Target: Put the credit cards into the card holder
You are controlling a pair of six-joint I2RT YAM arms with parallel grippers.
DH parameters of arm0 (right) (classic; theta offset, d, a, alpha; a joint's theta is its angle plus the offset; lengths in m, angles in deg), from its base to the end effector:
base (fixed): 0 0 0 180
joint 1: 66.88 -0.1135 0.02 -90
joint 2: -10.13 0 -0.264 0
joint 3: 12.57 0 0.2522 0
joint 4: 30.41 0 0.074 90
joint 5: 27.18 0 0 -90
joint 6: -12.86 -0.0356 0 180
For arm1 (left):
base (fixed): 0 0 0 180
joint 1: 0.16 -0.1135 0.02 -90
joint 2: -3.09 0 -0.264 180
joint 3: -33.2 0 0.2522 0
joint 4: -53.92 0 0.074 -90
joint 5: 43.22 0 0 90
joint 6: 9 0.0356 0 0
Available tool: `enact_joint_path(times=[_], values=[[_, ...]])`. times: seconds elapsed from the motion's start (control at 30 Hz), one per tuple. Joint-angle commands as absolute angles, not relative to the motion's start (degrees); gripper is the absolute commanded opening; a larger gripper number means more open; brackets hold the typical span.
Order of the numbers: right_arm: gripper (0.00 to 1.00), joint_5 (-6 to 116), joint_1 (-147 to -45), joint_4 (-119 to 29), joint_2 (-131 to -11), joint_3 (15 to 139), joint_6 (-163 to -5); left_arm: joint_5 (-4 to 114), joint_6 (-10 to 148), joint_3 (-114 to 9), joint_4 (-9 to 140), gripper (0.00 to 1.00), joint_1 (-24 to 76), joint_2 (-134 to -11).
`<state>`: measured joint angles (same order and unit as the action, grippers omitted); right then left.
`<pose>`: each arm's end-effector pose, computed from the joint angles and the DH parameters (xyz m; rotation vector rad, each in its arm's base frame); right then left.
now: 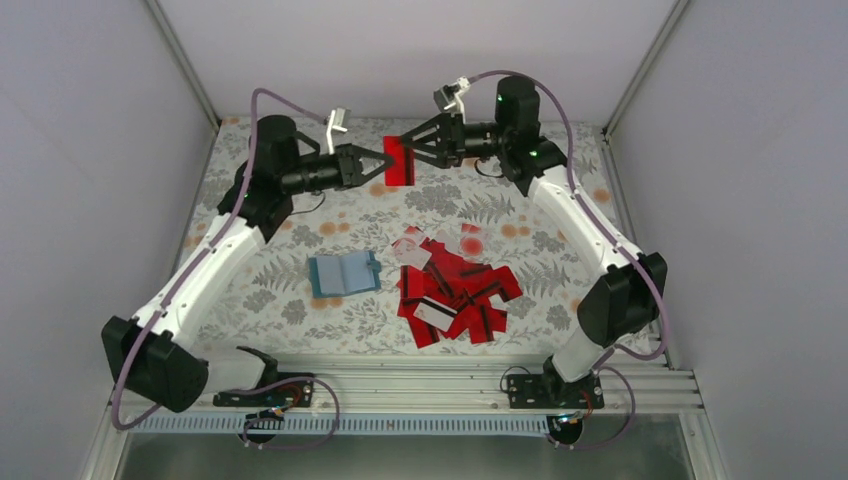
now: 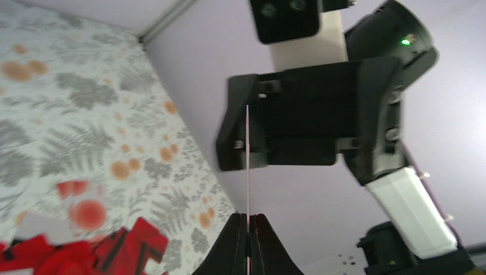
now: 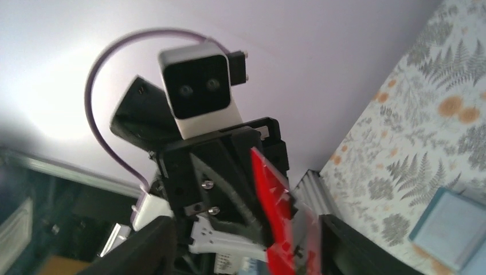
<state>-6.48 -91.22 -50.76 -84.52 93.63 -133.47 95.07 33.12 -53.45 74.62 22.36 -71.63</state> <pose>0.3271 0.1845 0.4139 -0.5338 2.0423 1.9644 0.2611 -0.1370 0.4054 0.2851 1.9428 -1.5774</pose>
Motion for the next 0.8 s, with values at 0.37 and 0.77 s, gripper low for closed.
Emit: enact_joint_path(times=[0.37,0.77], values=[[0.86,4.12,-92.08,-72.48,-91.37,95.20,-112.86,89.34,44.56,-34.76,96.14,0.02,2.04,-52.14],[0.99,11.58,-98.57,-77.39,-100.16,96.02,-106.41,89.64,51.89,-20.56,98.63,0.03,-6.09,-48.80]])
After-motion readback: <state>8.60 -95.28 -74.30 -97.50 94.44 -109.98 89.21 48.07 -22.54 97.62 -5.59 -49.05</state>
